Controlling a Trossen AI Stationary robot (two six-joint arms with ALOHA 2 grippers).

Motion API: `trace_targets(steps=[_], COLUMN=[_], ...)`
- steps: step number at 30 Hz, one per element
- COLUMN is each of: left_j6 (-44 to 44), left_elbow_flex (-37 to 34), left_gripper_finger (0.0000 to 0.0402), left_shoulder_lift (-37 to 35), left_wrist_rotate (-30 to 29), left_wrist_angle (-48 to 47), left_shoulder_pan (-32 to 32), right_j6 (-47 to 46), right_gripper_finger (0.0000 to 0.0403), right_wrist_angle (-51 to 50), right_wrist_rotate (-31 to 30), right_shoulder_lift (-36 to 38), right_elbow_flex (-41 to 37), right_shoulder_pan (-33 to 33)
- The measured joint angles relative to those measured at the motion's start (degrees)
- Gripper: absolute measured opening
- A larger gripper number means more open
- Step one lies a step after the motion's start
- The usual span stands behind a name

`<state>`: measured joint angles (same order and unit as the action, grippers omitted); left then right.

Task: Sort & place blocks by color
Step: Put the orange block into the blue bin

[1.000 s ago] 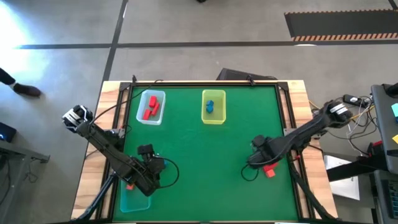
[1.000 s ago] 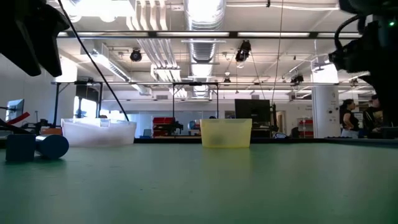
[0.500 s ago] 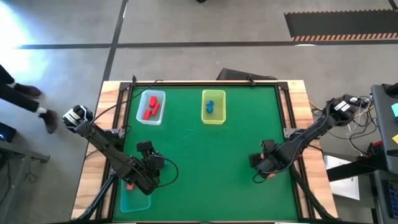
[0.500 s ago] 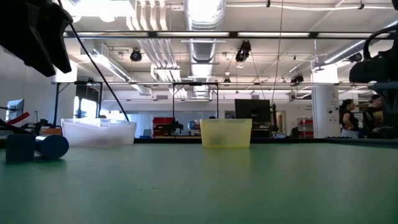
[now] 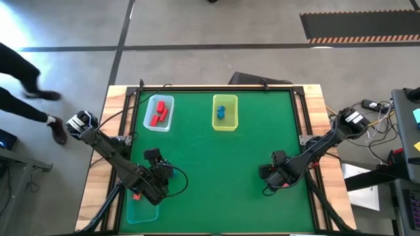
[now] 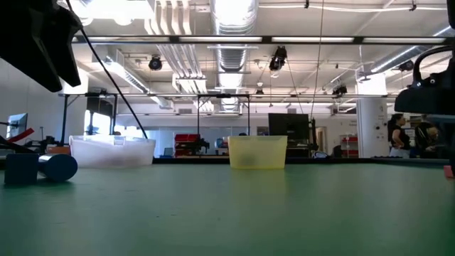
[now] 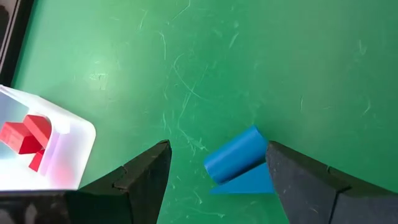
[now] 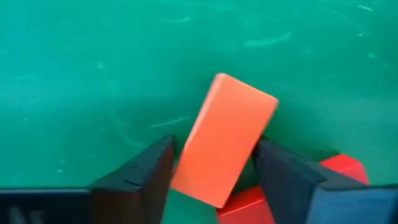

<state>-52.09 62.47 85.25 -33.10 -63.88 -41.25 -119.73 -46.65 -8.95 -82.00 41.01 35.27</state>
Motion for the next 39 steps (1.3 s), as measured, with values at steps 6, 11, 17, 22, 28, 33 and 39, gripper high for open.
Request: trace_targets(steps=[6,11,17,22,28,33,39], left_j6=[0.52,8.26,31.62,53.68,66.70,68.40,67.86], left_elbow_flex=[-0.25,-0.65,-1.65,-5.19,-10.50,-14.15,-14.72], left_gripper_finger=[0.0246,0.0246,0.0246,0.0246,0.0246,0.0246,0.0246], left_shoulder_lift=[0.00,-0.01,0.00,0.07,0.09,0.11,2.89], left_wrist_rotate=[-0.08,-1.52,-2.02,-2.23,-2.30,0.23,5.22], left_wrist_angle=[2.57,11.95,35.05,58.99,80.15,88.90,92.58], left_shoulder_pan=[0.00,0.00,-0.04,-0.04,0.50,2.45,4.85], right_j6=[4.39,20.34,57.05,76.19,82.82,83.63,83.87], right_gripper_finger=[0.0115,0.0115,0.0115,0.0115,0.0115,0.0115,0.0115], right_wrist_angle=[3.16,7.73,34.63,54.90,68.55,79.78,83.42], right_wrist_rotate=[-6.21,-14.52,-6.86,9.06,23.35,32.30,41.23], right_shoulder_lift=[0.18,2.43,4.19,2.27,-3.74,-10.44,-16.78], right_elbow_flex=[1.83,5.28,5.59,5.49,5.45,6.65,11.70], right_shoulder_pan=[-0.11,-1.51,-5.99,-10.26,-13.64,-16.41,-19.78])
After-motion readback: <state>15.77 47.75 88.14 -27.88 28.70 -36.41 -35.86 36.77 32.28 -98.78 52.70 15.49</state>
